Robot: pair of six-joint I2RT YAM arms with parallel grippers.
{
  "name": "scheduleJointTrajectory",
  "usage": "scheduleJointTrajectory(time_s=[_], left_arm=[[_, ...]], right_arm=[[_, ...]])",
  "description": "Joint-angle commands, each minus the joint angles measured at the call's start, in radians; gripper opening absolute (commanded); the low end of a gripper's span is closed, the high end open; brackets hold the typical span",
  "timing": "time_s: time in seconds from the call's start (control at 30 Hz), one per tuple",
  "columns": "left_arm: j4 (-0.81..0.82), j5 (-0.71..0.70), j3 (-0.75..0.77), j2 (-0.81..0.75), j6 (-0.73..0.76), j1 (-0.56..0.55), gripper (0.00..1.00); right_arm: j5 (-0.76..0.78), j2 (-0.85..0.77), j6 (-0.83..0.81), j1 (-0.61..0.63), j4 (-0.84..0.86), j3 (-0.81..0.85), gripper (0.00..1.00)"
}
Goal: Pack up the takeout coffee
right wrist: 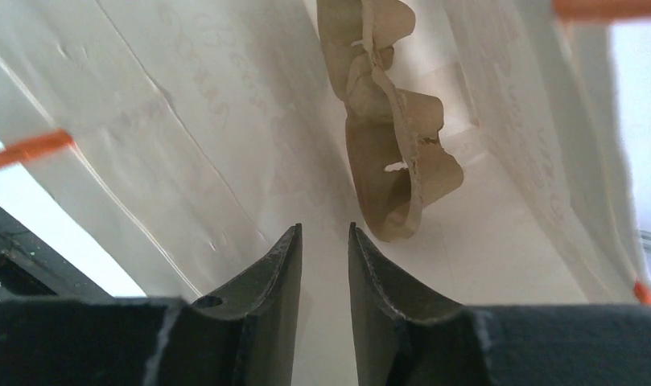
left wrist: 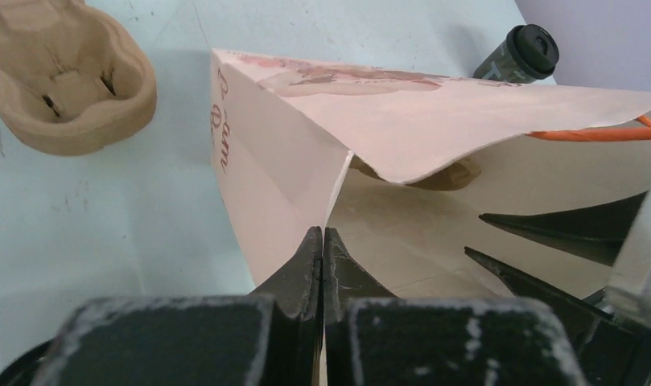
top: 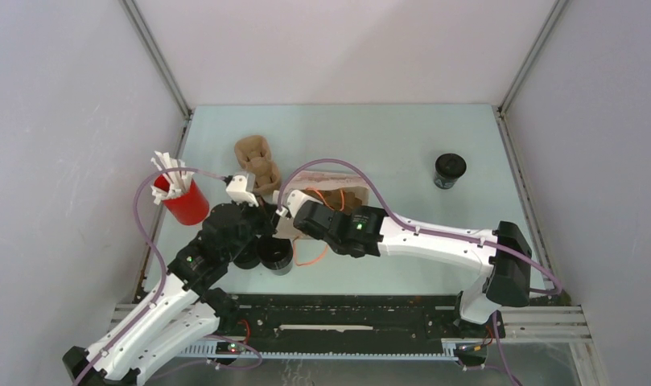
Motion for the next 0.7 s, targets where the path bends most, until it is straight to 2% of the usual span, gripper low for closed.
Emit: scheduleJointTrajectory(time_s=[0.0, 0.13, 0.33, 0.67], left_arm=[[0.074, 0.017, -0.069, -0.028, -0.079, -0.005, 0.0], [0.058, 0.015, -0.07, -0.034, -0.074, -0.005, 0.0], [0.042, 0.014, -0.062, -0.046, -0.069, -0.005, 0.0], [0.024, 0.021, -0.029, -0.049, -0.064, -0.004, 0.0]], right_arm=[[0.035, -0.008, -0.064, -0.014, -0.035, 0.019, 0.36], [0.11, 0.016, -0.118, -0.021, -0.062, 0.035, 0.42], [0.219, 0.088, -0.127, -0.024, -0.08, 0.073, 0.43], [0.294, 0.112, -0.154, -0.052, 0.105, 0.026, 0.52]])
